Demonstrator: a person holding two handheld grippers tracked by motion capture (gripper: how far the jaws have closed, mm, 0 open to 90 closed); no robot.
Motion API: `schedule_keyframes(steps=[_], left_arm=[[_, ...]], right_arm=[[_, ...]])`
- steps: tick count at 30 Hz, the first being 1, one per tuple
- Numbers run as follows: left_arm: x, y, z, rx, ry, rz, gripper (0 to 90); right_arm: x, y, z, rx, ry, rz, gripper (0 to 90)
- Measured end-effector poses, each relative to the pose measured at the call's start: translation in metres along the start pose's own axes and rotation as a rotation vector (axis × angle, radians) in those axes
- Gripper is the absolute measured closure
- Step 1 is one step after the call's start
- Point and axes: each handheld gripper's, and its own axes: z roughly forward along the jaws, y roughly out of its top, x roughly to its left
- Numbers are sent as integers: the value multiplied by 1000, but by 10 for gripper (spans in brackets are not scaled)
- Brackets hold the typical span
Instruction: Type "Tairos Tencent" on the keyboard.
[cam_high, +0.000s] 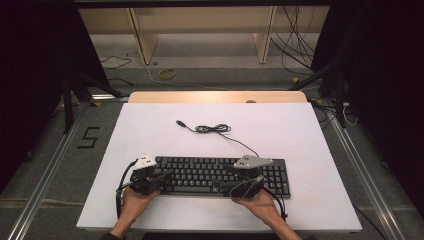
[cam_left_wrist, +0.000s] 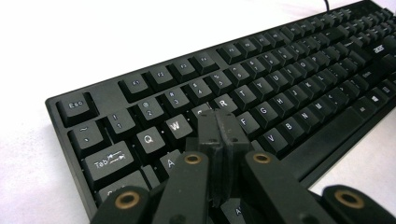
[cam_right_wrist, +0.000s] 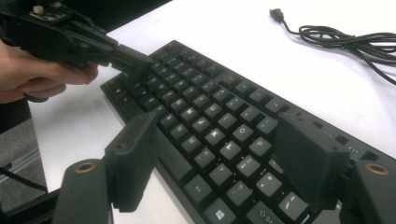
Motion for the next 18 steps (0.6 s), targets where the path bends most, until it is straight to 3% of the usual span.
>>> schedule_keyframes(steps=[18], left_arm=[[1,1,7,53,9,-6,890]], right_arm=[[3,-9,-17,-11,2,3,277]])
